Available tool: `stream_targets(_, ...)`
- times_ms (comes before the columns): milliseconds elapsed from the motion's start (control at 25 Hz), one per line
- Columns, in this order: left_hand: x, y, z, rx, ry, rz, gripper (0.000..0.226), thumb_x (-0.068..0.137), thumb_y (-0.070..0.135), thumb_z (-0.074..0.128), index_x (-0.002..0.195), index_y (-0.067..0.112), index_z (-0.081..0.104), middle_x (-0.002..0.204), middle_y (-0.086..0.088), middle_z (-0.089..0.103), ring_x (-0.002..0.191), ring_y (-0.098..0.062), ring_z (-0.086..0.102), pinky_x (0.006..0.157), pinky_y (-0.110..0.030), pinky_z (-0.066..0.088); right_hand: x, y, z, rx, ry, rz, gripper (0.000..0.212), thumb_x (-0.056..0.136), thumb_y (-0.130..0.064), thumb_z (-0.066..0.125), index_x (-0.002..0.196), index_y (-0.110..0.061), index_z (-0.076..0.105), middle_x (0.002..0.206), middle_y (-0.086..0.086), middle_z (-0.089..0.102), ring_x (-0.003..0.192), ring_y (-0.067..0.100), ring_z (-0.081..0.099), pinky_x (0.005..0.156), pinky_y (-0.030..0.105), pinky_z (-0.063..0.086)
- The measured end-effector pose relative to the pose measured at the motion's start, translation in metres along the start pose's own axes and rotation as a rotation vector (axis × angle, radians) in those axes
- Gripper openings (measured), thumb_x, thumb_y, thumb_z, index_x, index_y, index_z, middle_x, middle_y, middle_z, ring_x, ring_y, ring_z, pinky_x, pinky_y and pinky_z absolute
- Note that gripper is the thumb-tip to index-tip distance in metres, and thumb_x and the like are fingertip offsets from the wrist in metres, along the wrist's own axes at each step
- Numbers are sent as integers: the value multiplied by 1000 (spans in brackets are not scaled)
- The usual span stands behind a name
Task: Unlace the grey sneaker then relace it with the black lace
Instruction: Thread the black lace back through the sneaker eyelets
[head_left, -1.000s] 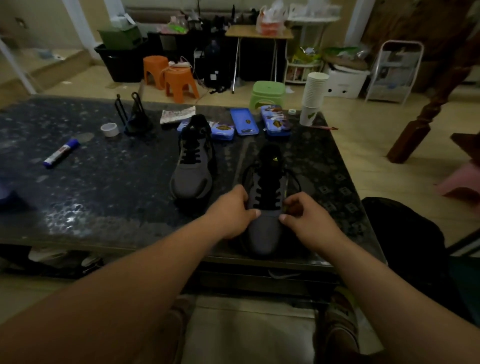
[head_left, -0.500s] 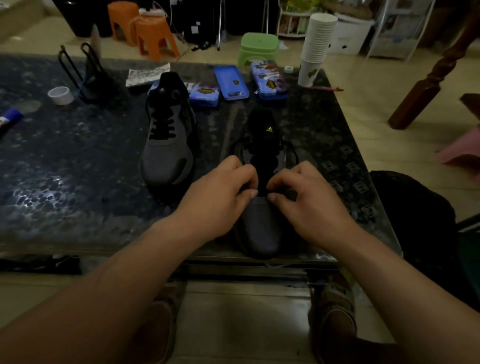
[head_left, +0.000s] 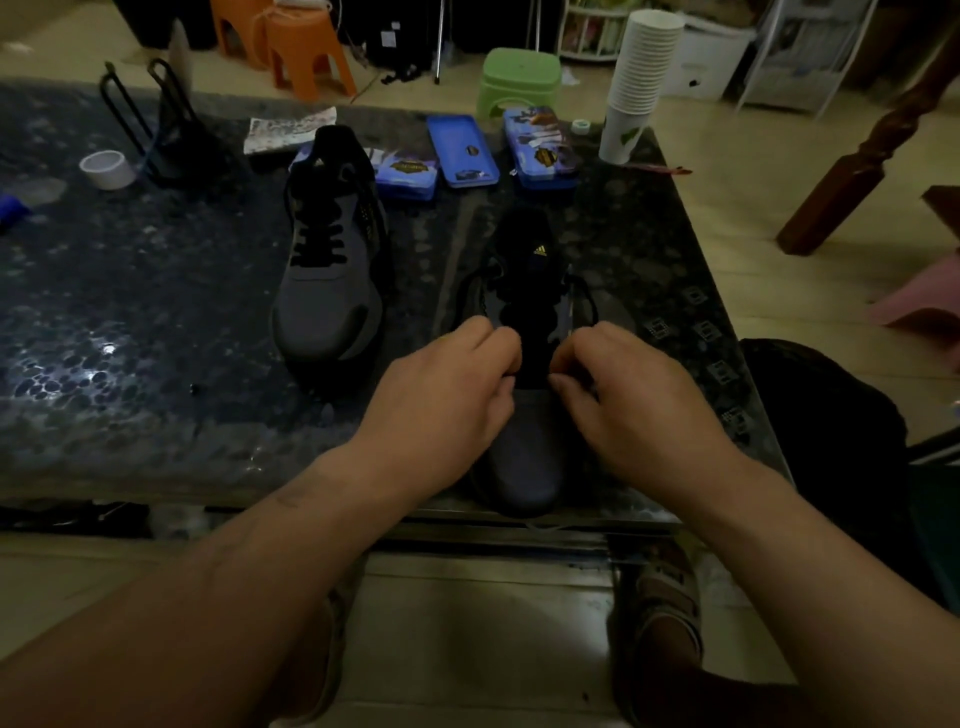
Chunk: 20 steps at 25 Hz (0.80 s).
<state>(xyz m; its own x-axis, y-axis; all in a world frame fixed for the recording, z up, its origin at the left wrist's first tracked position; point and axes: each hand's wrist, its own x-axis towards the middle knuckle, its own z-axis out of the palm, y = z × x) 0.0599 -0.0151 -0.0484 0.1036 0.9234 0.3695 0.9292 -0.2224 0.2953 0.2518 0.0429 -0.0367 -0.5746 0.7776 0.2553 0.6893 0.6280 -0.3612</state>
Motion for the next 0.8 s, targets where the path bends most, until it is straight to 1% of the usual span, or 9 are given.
stream_targets(80,1,2,2,25,20,20,9,95,26,59,101,23,53,97,6,46,83,-17,53,55,-35,40,0,-1,0,-3,-23,-37,13,94,-34,62,104,-27,58,96,-8,50,83,16,56,67,41,50)
stream_targets(120,1,3,3,32,26,29,10,95,25,60,101,23,53,97,5,46,84,-18,53,55,-35,40,-1,-1,1,-11,-18,-41,13,94,-35,61,103,-27,57,97,-8,50,82,17,55,65,41,50)
stream_targets(240,-1,4,7,39,52,29,9,94,23,61,100,20,55,96,3,47,83,-19,54,55,-35,40,-1,-4,6,-60,67,-11,14,93,-31,63,96,-20,54,92,-5,49,75,19,53,59,38,46)
stream_targets(360,1,8,11,54,61,-30,11,93,26,61,101,20,57,95,3,48,80,-20,54,57,-33,36,-3,-9,16,-93,146,3,16,92,-26,65,92,-15,52,89,0,50,70,19,51,55,39,45)
stream_targets(440,2,7,11,41,41,-61,10,94,30,60,101,23,57,94,5,47,81,-19,55,58,-34,40,-6,-2,18,-26,145,13,14,94,-26,66,92,-16,55,90,-2,51,74,16,51,60,36,45)
stream_targets(520,1,0,8,-52,11,-48,8,96,31,61,100,26,57,94,9,48,82,-15,56,64,-38,49,-8,12,15,97,88,45,9,96,-27,67,94,-20,61,90,-7,52,80,12,52,68,29,42)
stream_targets(600,0,-8,2,-161,-19,-32,8,96,28,64,100,26,58,94,11,50,81,-11,56,71,-41,53,-9,24,12,183,18,73,4,96,-24,68,95,-23,64,89,-12,52,83,8,52,71,26,39)
stream_targets(680,0,-13,-4,-187,-52,-30,8,95,26,65,98,26,59,92,12,51,81,-10,55,74,-41,53,-9,27,12,209,-3,66,3,96,-24,68,97,-24,65,90,-12,54,84,6,52,72,28,42)
stream_targets(800,0,-16,-6,-185,-98,-17,5,94,26,65,96,28,61,93,11,52,83,-12,56,76,-43,53,-10,22,10,232,8,40,8,96,-29,67,102,-30,62,94,-12,55,86,7,54,73,32,48)
